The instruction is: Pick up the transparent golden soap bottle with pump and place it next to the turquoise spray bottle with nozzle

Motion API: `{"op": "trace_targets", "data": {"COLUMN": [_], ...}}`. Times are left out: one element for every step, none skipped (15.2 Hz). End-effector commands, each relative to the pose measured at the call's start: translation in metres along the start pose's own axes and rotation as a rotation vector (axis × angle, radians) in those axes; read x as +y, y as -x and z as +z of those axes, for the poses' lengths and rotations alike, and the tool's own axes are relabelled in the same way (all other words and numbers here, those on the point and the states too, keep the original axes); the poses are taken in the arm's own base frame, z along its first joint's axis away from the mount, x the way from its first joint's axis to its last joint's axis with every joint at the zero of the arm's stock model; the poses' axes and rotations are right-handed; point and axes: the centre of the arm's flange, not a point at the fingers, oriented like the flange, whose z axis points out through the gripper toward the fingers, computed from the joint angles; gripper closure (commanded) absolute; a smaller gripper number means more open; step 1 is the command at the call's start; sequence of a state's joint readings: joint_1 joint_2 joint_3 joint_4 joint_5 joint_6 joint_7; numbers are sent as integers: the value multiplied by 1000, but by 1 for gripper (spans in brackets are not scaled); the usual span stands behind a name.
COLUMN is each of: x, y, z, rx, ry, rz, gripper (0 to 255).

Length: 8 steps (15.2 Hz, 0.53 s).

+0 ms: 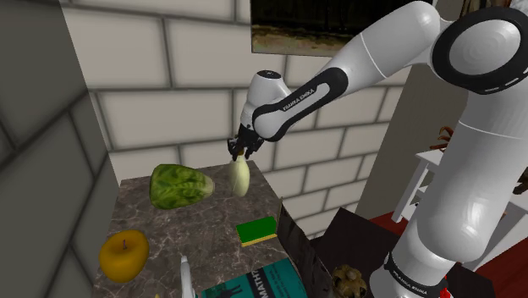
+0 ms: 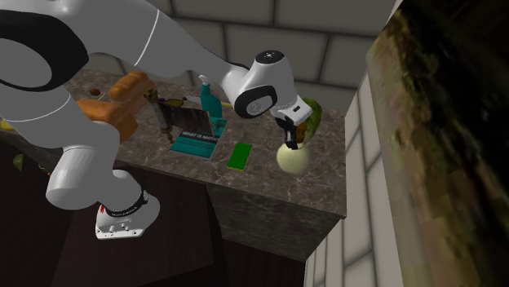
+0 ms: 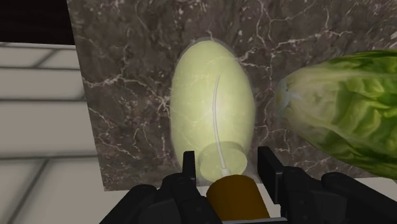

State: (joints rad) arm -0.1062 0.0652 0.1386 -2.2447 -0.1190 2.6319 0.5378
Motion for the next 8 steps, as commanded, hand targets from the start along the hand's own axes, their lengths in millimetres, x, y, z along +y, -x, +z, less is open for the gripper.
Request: {"op": "trace_targets", "data": {"x": [0,-1,-1,-2,-2,-3,-3,-4], "y": [-3,-4,-6,-8,-9,-11,-12,-14], "z": [-8,-13,-18,-23,-28,-33,-38,-43], "rx": [1,1,1,1,1,1,1,1], "ry": [0,0,0,0,0,0,0,0], "rz": [0,0,0,0,0,0,0,0], "gripper": [255,255,255,255,255,255,255,255]}}
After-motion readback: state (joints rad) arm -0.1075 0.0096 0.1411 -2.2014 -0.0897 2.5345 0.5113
